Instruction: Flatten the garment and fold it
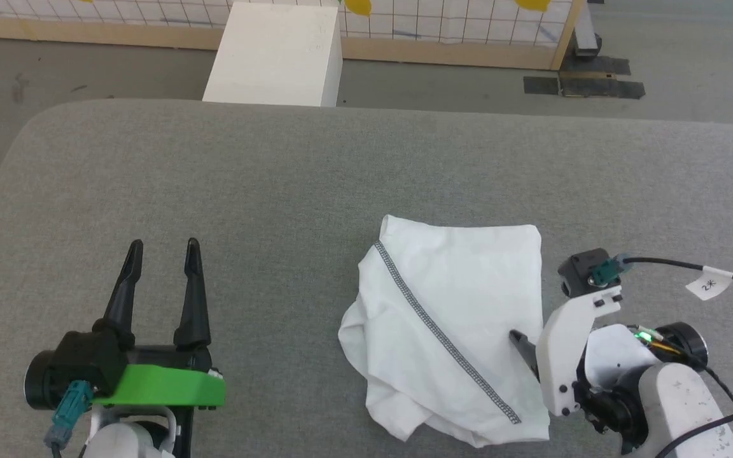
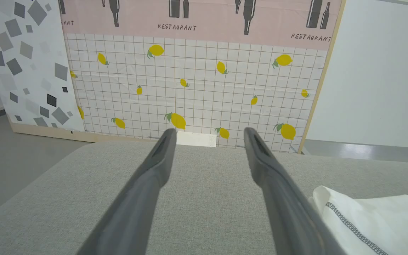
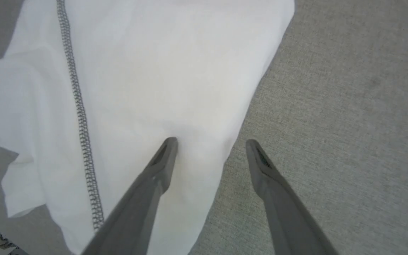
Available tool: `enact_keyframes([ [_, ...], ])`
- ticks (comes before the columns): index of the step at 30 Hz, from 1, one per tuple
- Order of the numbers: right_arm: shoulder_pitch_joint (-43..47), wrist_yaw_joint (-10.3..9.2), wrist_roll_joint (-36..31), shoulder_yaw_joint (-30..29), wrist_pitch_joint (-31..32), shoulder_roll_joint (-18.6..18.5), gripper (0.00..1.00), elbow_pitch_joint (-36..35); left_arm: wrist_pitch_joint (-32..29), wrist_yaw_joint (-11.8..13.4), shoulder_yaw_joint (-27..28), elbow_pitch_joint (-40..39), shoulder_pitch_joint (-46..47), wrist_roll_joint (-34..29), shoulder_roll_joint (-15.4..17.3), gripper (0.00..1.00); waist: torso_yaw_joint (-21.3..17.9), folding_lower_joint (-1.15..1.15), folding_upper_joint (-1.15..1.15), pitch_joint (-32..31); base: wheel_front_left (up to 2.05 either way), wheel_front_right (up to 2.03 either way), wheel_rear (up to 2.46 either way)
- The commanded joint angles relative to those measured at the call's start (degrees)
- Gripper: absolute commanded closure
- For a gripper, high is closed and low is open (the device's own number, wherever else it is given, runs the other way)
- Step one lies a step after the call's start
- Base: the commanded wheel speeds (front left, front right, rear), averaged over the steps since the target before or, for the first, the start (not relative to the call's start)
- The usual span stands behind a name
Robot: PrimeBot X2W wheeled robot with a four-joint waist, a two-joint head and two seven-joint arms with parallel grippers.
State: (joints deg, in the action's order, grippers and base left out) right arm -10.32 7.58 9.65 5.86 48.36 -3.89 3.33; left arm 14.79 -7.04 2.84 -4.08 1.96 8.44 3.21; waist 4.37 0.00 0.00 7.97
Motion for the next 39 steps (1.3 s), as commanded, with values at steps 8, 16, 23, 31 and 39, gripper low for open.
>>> enact_keyframes([
  [8, -1.31, -0.09, -1.94, -0.78, -5.2, 0.83, 0.0, 8.96, 0.21, -0.39, -0.44, 0.48, 0.97, -0.08, -0.26, 0.0, 1.41, 0.0, 0.0, 1.73, 0.0, 0.0, 0.0],
  [16, -4.57, -0.09, 2.2, 5.57, -6.83, -2.22, 1.0, 10.81, 0.21, -0.42, 0.65, 0.02, 0.37, 0.03, -0.28, 0.0, -2.47, 0.0, 0.0, 1.96, 0.0, 0.0, 0.0],
  [23, -7.79, -0.09, 6.64, 14.41, -5.22, -13.67, 1.0, 4.88, 0.21, -0.39, 2.7, -1.22, 0.32, 0.05, -0.29, 0.0, -12.65, 0.0, 0.0, 3.33, 0.0, 0.0, 0.0],
  [31, -15.55, -0.09, 11.75, 22.86, -4.99, -29.4, 1.0, 2.15, 0.21, -0.41, 1.81, -2.41, 2.61, -0.97, 0.14, 0.0, -20.93, 0.0, 0.0, 6.91, 0.0, 0.0, 0.0],
  [39, -21.93, -0.09, 13.99, 22.11, -9.77, -40.17, 1.0, 7.42, 0.21, -0.44, -0.58, -2.89, 6.07, -1.69, 2.42, 0.0, -20.11, 0.0, 0.0, 13.46, 0.0, 0.0, 0.0],
])
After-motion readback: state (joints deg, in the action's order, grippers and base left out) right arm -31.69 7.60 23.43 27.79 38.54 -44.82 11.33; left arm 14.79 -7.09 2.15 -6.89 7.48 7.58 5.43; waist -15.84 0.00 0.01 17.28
